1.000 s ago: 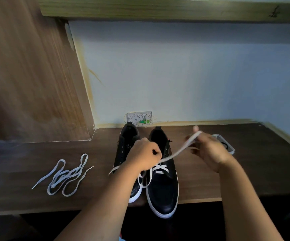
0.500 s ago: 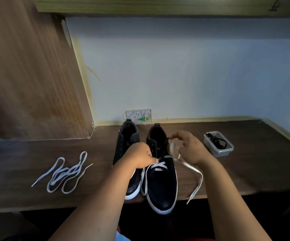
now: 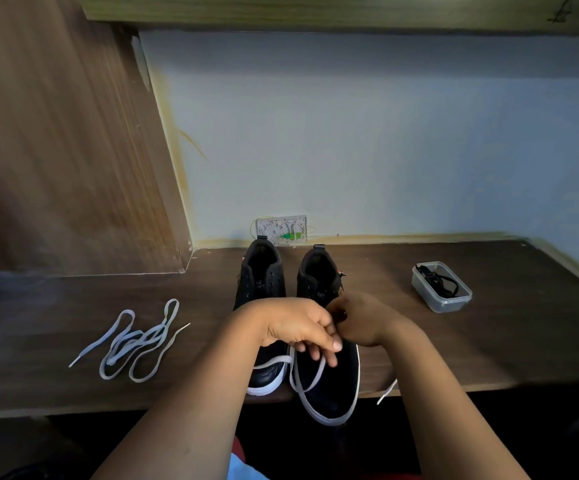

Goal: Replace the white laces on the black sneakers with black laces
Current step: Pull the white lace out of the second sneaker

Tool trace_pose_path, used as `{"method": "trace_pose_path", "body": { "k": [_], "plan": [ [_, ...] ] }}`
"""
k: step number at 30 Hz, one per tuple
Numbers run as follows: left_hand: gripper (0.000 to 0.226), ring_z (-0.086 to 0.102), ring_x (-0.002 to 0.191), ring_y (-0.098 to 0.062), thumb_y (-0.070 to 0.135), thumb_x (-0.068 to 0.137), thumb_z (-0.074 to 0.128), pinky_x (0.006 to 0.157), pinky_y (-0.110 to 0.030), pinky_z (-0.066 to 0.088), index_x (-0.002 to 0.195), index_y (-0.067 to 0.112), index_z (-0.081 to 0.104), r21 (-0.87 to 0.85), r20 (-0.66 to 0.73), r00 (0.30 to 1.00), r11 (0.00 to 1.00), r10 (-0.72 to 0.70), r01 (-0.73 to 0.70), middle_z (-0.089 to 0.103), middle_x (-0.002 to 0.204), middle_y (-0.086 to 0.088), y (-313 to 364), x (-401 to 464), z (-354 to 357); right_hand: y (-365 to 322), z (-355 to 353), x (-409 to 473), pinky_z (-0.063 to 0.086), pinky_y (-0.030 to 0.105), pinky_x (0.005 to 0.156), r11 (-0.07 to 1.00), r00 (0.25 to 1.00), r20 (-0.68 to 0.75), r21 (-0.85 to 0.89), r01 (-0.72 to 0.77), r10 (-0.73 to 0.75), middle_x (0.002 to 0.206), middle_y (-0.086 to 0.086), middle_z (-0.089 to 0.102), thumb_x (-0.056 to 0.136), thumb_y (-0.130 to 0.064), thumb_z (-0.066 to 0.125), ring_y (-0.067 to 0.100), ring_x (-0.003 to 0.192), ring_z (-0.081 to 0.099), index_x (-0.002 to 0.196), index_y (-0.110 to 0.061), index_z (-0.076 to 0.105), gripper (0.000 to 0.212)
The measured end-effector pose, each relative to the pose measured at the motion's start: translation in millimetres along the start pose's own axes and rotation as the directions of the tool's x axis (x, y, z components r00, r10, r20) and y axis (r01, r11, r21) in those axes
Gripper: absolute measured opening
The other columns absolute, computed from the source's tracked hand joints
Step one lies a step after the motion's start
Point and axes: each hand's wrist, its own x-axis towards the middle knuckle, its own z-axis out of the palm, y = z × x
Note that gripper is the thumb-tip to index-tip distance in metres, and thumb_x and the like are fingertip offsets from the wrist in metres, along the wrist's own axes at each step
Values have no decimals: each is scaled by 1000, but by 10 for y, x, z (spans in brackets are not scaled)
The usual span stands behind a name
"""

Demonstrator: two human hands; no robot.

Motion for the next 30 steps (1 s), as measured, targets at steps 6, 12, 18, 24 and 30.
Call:
{"method": "trace_pose_path", "body": {
  "k": [6,12,18,24,30],
  "plan": [
    [13,49,55,-8,20,95,58,47,-16,38,85,13,61,-73,-465,880,995,-94,68,64,69,0,-50,95,-62,193,-105,-33,44,14,61,986,999,-9,165,32,-31,63,-16,63,72,-32,82,-5,61,55,68,-29,69,14],
    [22,52,50,-7,26,93,62,48,-14,46,84,6,64,-237,-435,857,953,-276,187,64,69,-4,-160,156,-54,306,-120,-72,46,21,62,919,996,-88,394,25,10,65,-4,66,85,-37,70,6,60,58,74,-19,65,22],
    [17,51,42,-5,11,89,59,45,-13,45,73,7,63,-324,-436,847,931,-305,169,61,58,-2,-140,183,-21,-65,-77,-152,45,15,56,949,973,212,279,-150,91,55,-5,67,83,-56,64,5,50,62,72,-13,67,44],
    [19,45,34,-3,10,88,58,38,-12,39,70,8,61,-346,-447,838,924,-313,162,58,55,-2,-143,189,-19,-185,127,11,52,28,62,984,986,52,71,-164,161,65,0,70,81,-29,66,9,56,61,69,-11,69,21],
    [14,48,37,-5,6,82,58,41,-15,42,69,5,63,-317,-447,840,933,-308,174,58,57,-4,-146,178,-24,378,-388,-275,34,30,63,781,975,-81,615,-113,205,69,1,54,61,-29,61,16,71,47,59,-18,61,12]
  ]
}}
